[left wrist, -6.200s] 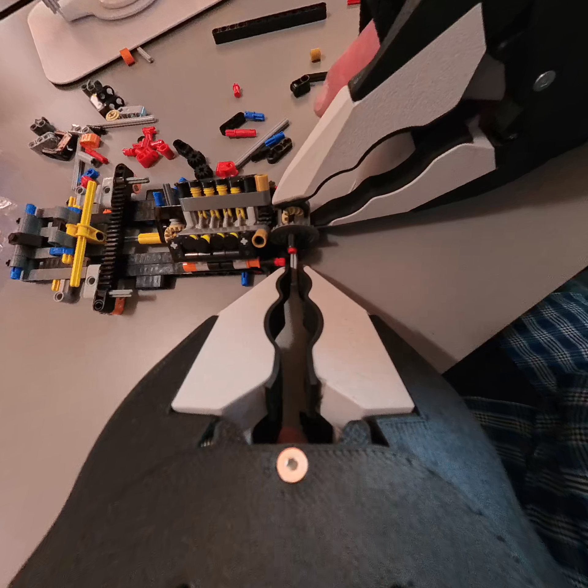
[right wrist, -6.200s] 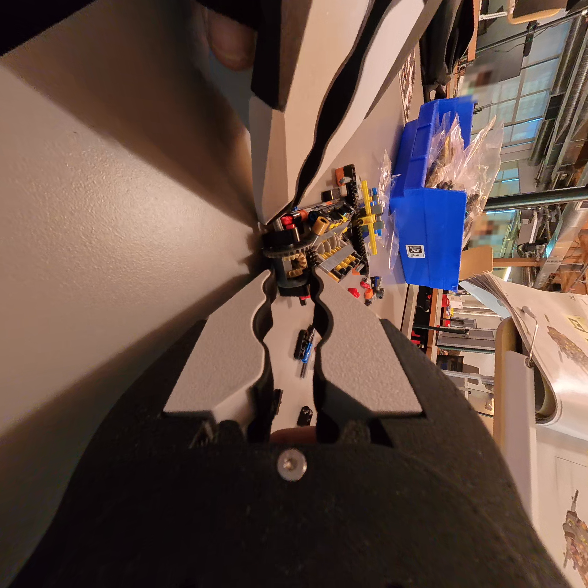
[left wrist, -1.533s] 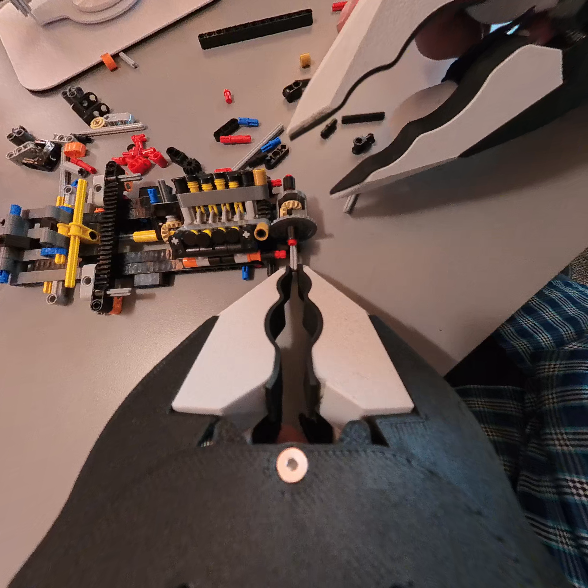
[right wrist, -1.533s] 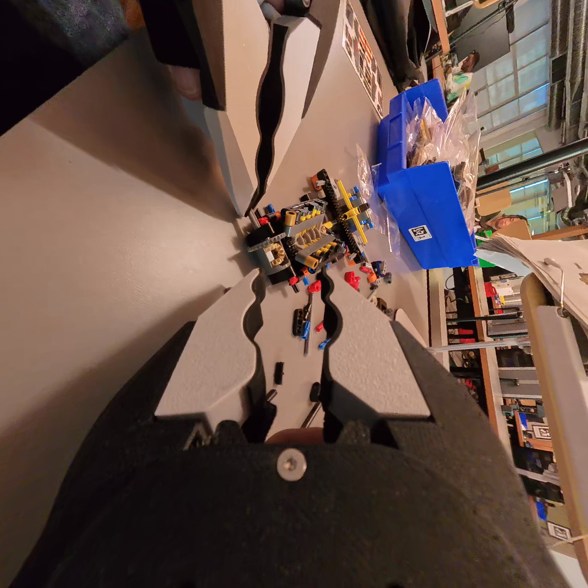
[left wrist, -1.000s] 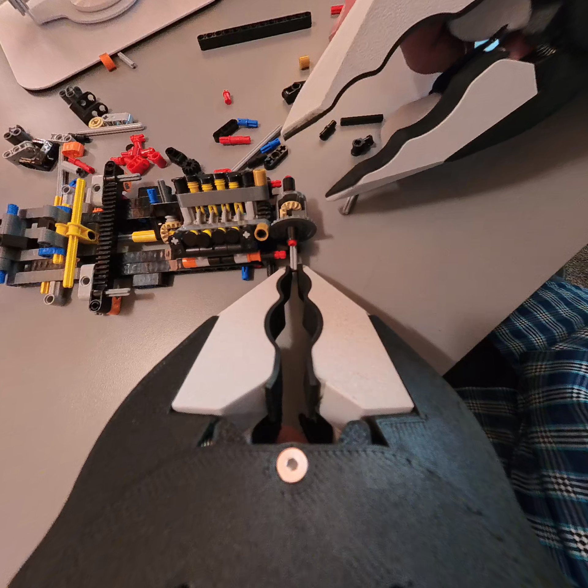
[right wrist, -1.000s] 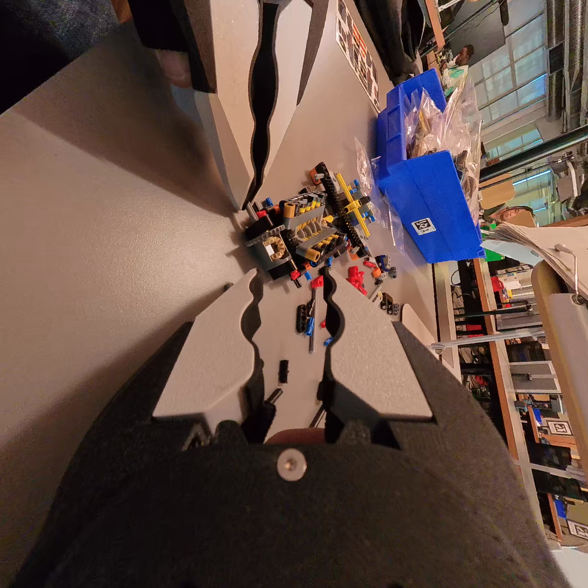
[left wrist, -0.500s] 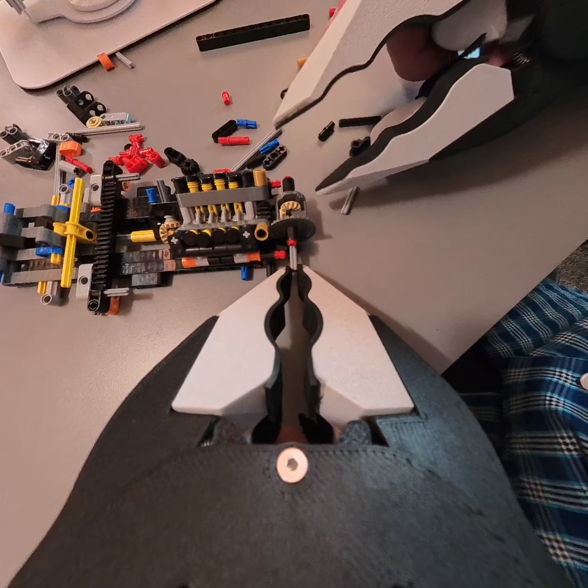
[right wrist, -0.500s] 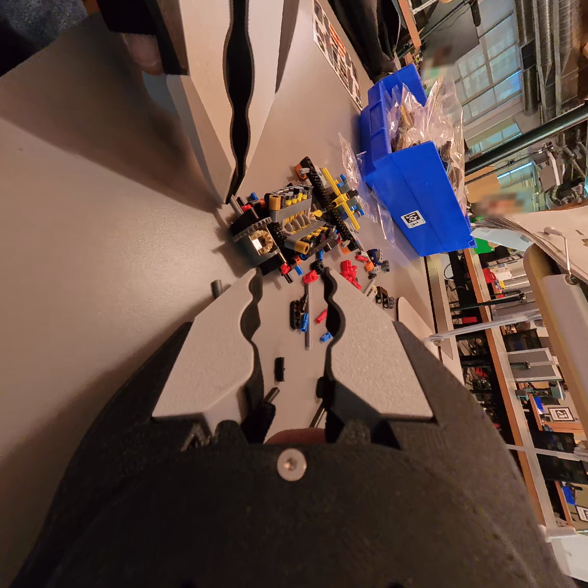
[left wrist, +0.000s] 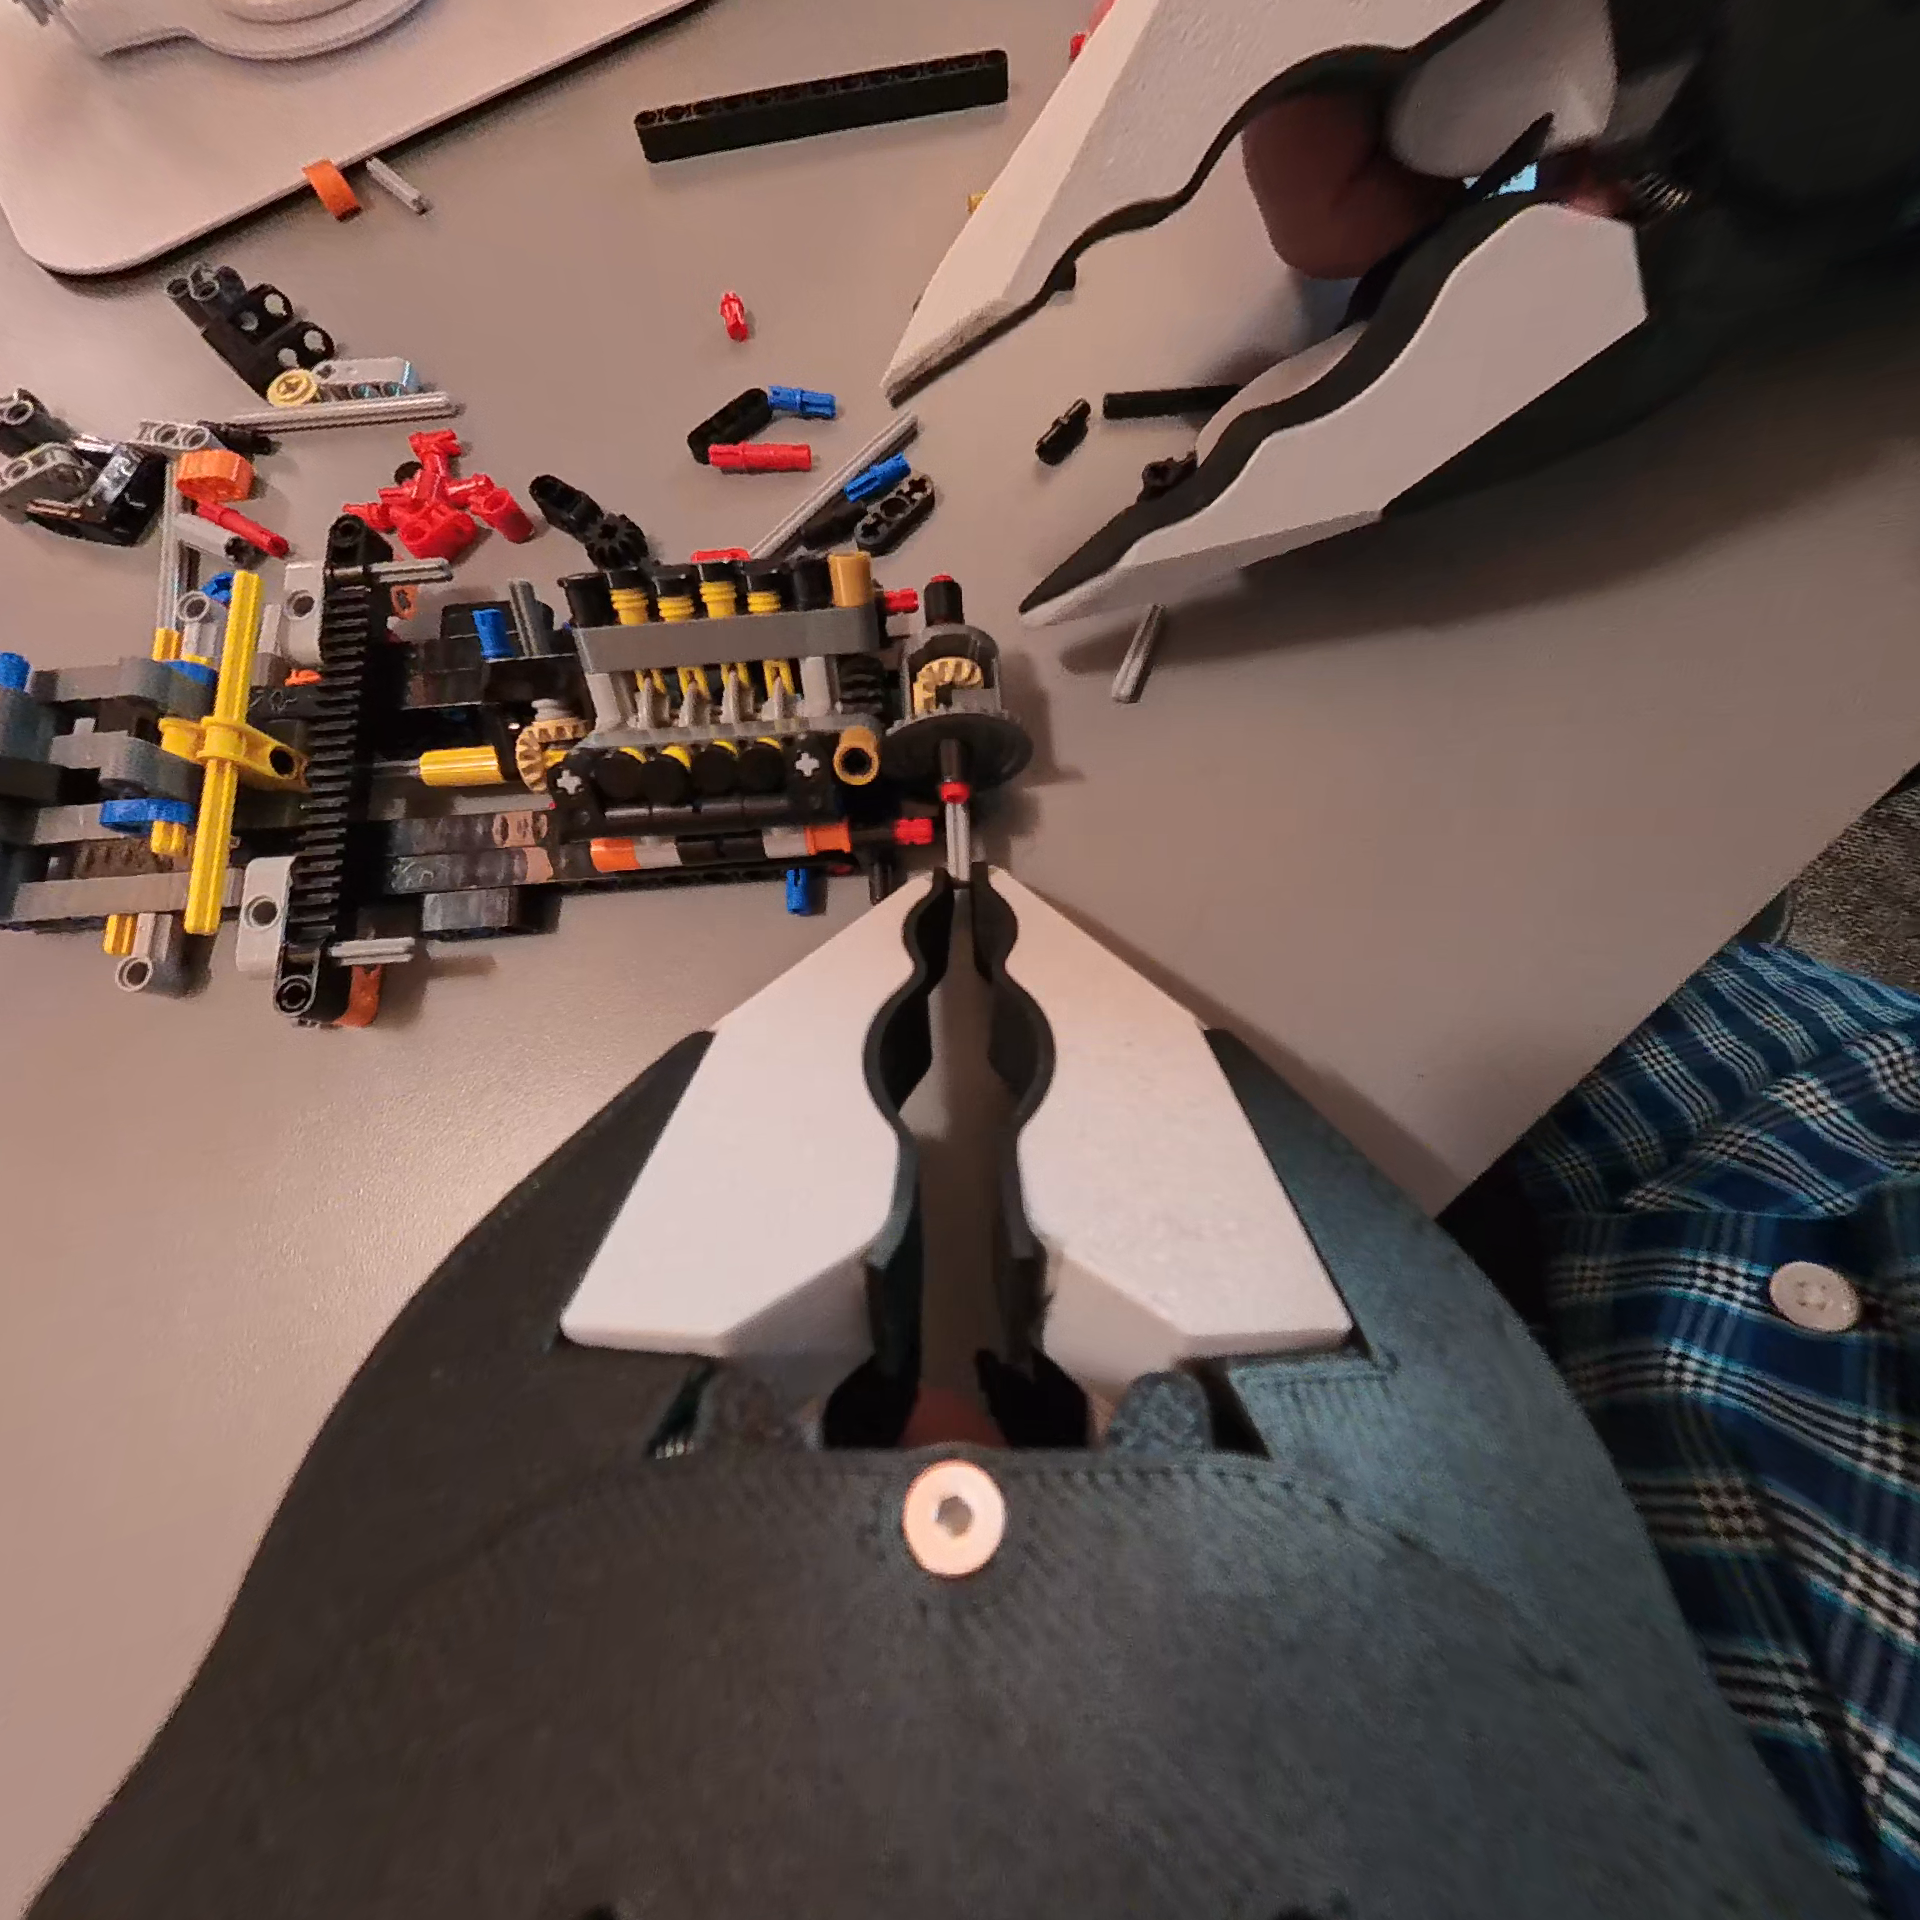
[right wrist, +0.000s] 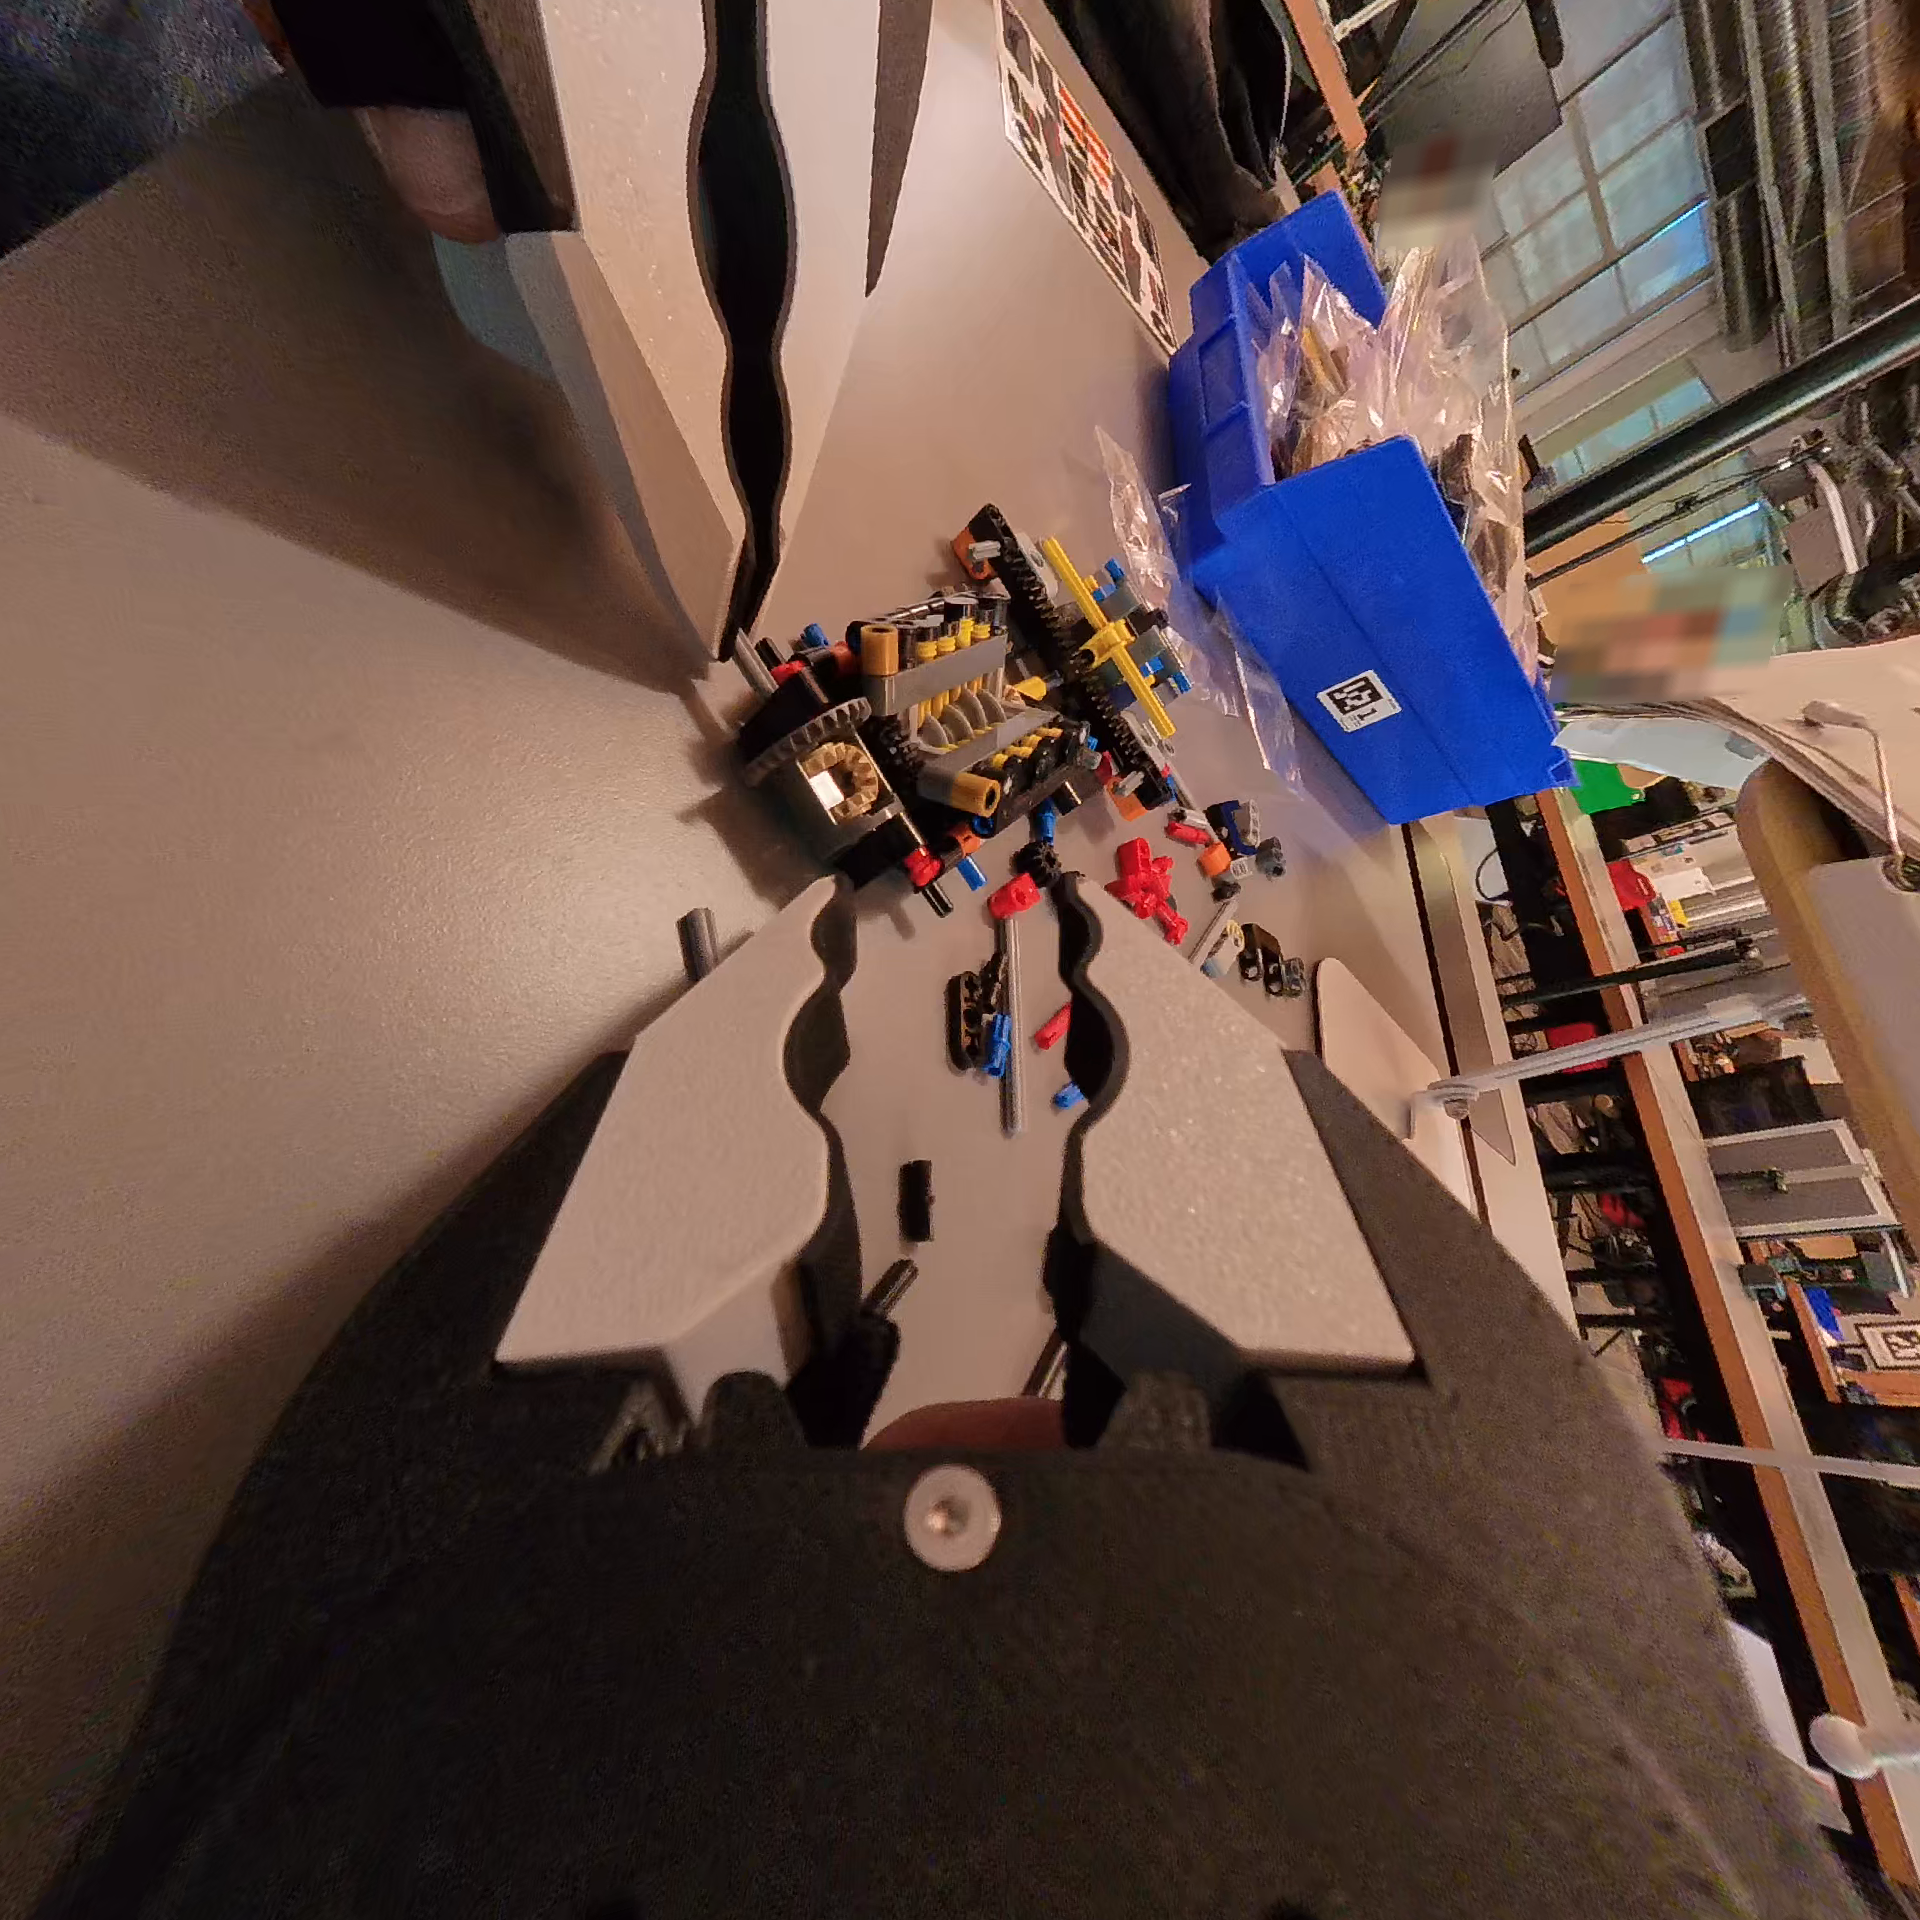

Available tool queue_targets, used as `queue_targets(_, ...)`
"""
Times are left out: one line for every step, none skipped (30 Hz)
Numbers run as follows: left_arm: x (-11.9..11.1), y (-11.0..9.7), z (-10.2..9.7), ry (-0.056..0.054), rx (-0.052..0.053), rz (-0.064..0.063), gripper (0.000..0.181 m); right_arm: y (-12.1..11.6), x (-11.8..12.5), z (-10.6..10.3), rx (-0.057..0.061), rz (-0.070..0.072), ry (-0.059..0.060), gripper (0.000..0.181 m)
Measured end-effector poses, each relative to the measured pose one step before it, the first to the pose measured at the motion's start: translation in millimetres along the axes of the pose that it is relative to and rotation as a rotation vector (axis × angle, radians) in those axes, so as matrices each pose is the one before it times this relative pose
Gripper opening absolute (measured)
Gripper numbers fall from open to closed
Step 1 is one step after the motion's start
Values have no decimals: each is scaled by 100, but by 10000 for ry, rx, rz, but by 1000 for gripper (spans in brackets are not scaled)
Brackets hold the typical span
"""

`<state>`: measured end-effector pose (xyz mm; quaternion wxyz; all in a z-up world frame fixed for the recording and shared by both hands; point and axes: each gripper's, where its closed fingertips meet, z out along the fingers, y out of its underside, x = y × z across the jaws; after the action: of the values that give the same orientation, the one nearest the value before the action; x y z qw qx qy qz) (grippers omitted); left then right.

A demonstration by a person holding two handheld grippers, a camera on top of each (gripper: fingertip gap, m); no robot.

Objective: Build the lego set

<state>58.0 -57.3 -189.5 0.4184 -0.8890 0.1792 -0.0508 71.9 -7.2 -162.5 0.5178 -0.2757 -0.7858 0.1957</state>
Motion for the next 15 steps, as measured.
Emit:
queue_targets(-2,-6,15,10,-6,-6,2,-35,34,-38,27,26,7,37)
queue_targets(-11,9,13,5,-5,-9,2,6,-10,-6,4,28,-17,37)
queue_targets(-1,5,-3,-2,-4,-3,2,44,-49,2,-13,-8,-28,37)
queue_targets(5,9,-1,-11,3,8,1,55,-50,-9,-15,-20,-16,37)
queue_targets(-4,10,-14,-6,1,3,1,20,-58,-9,3,6,-29,37)
queue_targets(2,12,3,4,-1,-8,2,25,-86,-12,12,24,-46,37)
queue_targets(-3,3,1,9,-3,-11,2,43,-77,-3,7,20,-44,37)
queue_targets(0,1,6,12,-5,-13,2,30,-84,20,13,24,-52,37)
queue_targets(3,6,14,13,-4,-14,2,1,-90,43,26,46,-54,37)
queue_targets(-5,0,9,15,-7,-18,2,-18,-111,57,26,44,-54,37)
queue_targets(-12,5,6,16,-8,-19,2,-32,-168,69,22,11,-74,37)
queue_targets(-7,2,24,11,-9,-14,2,-74,-186,40,51,-14,-66,37)
queue_targets(0,3,6,7,-9,-10,1,-71,-180,40,42,-17,-71,37)
queue_targets(-1,-2,4,5,-1,-7,2,-102,-149,19,55,-15,-57,36)
queue_targets(-1,3,-4,8,2,-9,1,-125,-98,33,59,-6,-31,36)
